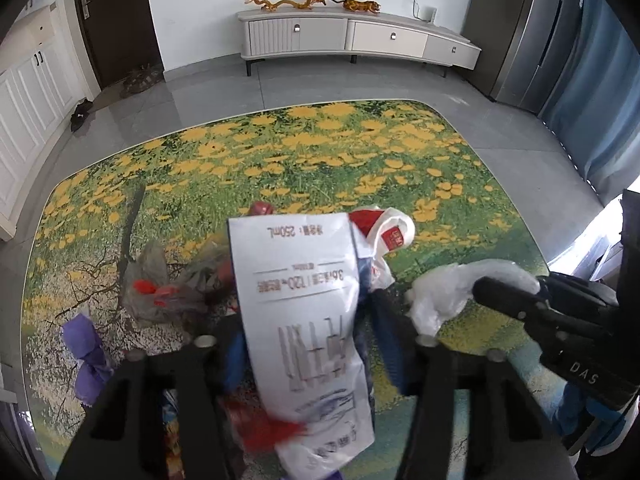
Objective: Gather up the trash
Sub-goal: 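Grasp the milk carton with the left gripper while the right grasps the clear bag, then carry both items to the bin and release them inside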
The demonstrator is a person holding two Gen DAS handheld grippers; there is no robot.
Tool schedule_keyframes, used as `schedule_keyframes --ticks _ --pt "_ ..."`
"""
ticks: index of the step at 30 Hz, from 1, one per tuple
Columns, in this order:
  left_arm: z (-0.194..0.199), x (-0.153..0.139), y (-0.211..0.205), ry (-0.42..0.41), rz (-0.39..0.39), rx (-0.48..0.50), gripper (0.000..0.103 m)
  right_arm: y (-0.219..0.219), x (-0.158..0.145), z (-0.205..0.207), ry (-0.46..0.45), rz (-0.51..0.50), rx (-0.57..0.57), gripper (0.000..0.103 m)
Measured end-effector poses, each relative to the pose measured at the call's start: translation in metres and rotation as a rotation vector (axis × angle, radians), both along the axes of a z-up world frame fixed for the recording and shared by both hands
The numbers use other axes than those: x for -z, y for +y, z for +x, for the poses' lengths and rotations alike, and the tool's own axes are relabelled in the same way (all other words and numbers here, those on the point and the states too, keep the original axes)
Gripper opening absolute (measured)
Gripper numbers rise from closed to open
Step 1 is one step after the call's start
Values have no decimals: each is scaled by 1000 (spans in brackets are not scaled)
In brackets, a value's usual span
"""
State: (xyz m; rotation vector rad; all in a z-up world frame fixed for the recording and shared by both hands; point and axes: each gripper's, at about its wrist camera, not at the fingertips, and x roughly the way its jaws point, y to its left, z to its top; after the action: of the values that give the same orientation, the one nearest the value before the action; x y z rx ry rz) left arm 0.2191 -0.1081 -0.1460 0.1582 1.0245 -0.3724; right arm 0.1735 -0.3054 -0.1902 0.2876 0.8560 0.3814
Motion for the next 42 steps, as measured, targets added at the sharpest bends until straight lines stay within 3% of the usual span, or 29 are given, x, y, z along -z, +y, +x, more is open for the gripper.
schedule_keyframes --ticks 6,16,21,29,36,42 --pt "-13 -17 5 -37 -46 8 43 5 -21 -15 -52 -16 -9 10" --pt "-45 -70 27 -113 -162 1 43 9 -61 -53 -131 -43 -13 10" --pt "-57 -96 50 -127 -267 -1 43 12 -81 -71 -179 -42 -16 10" --pt "-68 -123 78 -81 -490 18 43 4 -99 -91 -235 -18 -17 10" --pt "-74 -135 50 -52 -550 85 43 -36 -104 -110 -267 4 52 10" --pt "-76 -127 -17 -8 -494 181 43 -101 -89 -127 -252 -12 181 10"
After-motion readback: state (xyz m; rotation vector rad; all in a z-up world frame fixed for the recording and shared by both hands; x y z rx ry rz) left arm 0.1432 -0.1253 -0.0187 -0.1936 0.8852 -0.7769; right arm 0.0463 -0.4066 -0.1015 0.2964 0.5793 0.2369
